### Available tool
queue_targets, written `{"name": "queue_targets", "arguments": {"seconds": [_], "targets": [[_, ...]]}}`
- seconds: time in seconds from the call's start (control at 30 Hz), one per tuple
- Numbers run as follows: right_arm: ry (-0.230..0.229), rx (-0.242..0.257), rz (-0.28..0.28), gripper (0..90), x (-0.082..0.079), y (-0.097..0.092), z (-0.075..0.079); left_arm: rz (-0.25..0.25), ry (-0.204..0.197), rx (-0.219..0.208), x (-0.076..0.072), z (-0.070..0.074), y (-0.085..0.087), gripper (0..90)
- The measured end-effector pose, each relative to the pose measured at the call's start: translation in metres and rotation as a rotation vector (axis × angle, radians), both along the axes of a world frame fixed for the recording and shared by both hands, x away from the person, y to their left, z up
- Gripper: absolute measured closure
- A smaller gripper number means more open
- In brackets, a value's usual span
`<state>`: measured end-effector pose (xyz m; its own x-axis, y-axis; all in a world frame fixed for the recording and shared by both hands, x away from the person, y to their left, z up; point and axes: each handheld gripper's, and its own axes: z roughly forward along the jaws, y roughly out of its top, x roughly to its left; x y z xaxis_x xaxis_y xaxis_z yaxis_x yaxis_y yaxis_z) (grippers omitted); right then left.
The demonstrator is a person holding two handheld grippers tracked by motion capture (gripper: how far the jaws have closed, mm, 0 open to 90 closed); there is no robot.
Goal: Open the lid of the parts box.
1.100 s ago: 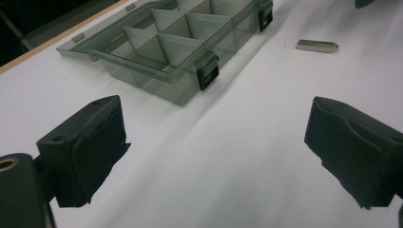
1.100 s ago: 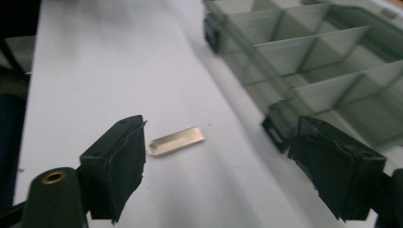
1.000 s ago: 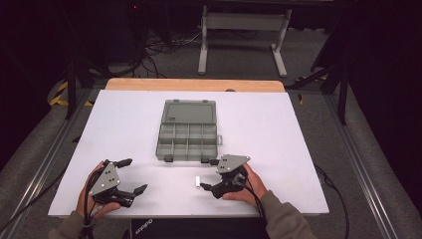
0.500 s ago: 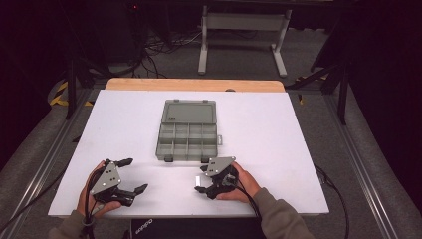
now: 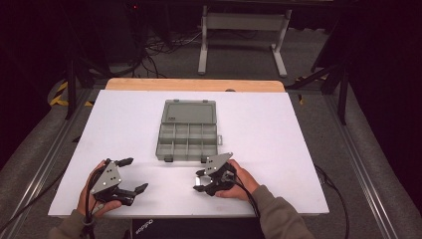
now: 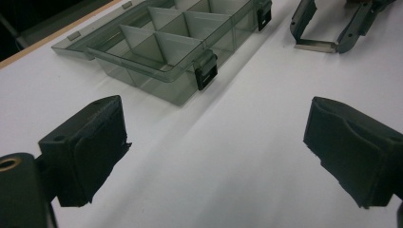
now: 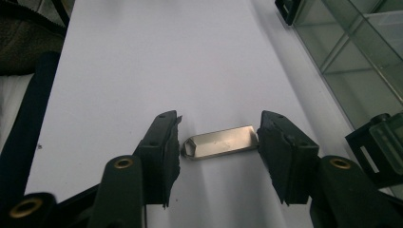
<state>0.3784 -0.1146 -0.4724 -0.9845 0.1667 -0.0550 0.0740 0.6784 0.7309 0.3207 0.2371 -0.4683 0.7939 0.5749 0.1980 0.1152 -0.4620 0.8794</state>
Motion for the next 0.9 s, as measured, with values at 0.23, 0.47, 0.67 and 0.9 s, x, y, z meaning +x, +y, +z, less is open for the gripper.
{"name": "queue_targets", "arguments": {"seconds": [0.23, 0.47, 0.67, 0.9], "targets": [[0.009, 0.010, -0.001, 52.7, 0.0005, -0.0008, -0.0004, -0.005, 0.013, -0.003, 0.0046, -0.0013, -0.0012, 7.9], [-0.002, 0.009, -0.001, 52.7, -0.0004, -0.0011, -0.0003, -0.011, 0.020, 0.000, 0.0047, -0.0025, -0.0002, 8.2], [-0.010, 0.010, 0.000, 52.8, -0.0011, -0.0012, -0.0001, -0.009, 0.019, 0.005, 0.0015, -0.0023, 0.0010, 8.5], [-0.011, 0.011, 0.003, 52.8, -0.0013, -0.0006, 0.0002, -0.005, 0.019, 0.000, 0.0013, -0.0024, 0.0029, 8.6]]}}
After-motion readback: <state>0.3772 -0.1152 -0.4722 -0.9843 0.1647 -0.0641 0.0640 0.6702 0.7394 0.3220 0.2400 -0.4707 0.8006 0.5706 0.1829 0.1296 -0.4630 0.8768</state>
